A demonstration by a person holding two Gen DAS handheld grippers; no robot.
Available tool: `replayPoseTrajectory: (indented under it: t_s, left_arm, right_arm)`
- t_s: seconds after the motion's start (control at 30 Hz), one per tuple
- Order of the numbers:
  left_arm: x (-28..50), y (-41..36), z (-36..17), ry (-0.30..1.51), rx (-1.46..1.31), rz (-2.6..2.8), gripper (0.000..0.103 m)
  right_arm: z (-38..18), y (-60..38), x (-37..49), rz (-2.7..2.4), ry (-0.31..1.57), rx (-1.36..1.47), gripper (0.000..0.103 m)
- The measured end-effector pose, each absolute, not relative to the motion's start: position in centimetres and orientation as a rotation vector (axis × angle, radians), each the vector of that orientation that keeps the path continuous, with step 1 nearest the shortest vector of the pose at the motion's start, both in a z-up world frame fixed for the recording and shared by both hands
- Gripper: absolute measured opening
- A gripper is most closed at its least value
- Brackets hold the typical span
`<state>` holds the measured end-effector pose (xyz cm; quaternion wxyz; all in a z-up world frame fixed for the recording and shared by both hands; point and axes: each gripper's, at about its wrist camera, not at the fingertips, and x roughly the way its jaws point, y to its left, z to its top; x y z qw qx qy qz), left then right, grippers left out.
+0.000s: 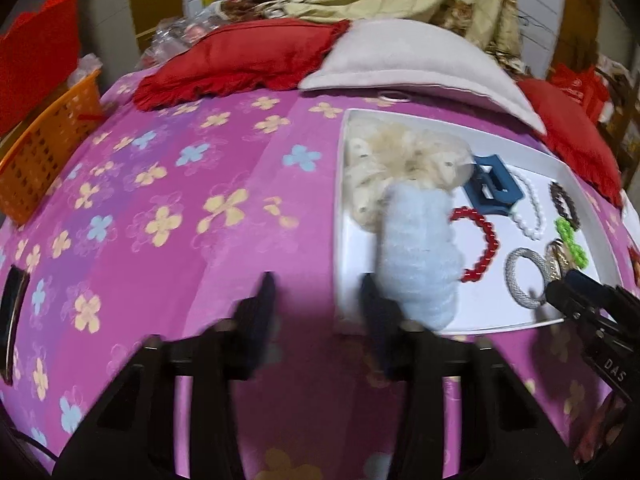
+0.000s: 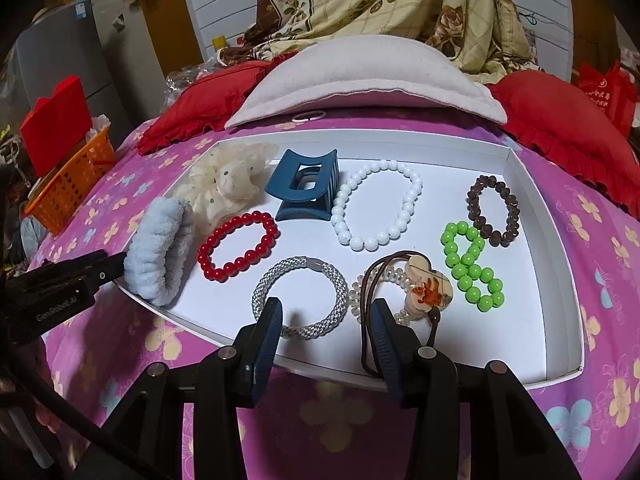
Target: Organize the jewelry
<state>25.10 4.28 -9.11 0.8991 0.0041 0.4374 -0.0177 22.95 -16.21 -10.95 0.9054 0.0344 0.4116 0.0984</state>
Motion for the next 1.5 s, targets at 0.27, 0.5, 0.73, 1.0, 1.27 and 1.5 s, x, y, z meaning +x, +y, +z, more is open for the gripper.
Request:
replayPoseTrajectory:
  t_s: [0.27,0.5,0.73,1.0,1.27,1.5]
  left_arm:
    - [23.7,2.9,-9.1,0.911,0.065,-0.058,0.011]
    - [22.5,2.7,-9.1,0.915,0.078,-0.062,0.011]
    - [22.1,2.6,-9.2,0.915,0.079,-0.059,0.011]
    - [21.5,2.6,-9.2,0.923,0.077,-0.065,0.011]
    - [20.9,5.1,-5.8,0.818,-0.090,-0.119,0.012]
    - [24.2,0.8,-5.2,0.864,0.014,-0.183,0.012]
  right_arm:
    - [-11.0,-16.3,21.7,0.205,0.859,0.069,0.043]
    - [-11.0,-16.5,20.7,0.207,0.861,0.072,0.044]
    - [-11.0,-16.5,20.3,0.207,0.865,0.078,0.043]
    - [-10.9,-16.5,20.2,0.209,0.860,0.081,0.043]
    - [-8.2,-20.1,19.7,0.192,0.760,0.181,0.048]
    - [-7.7,-24.8,20.7,0.175,0.755,0.347,0.049]
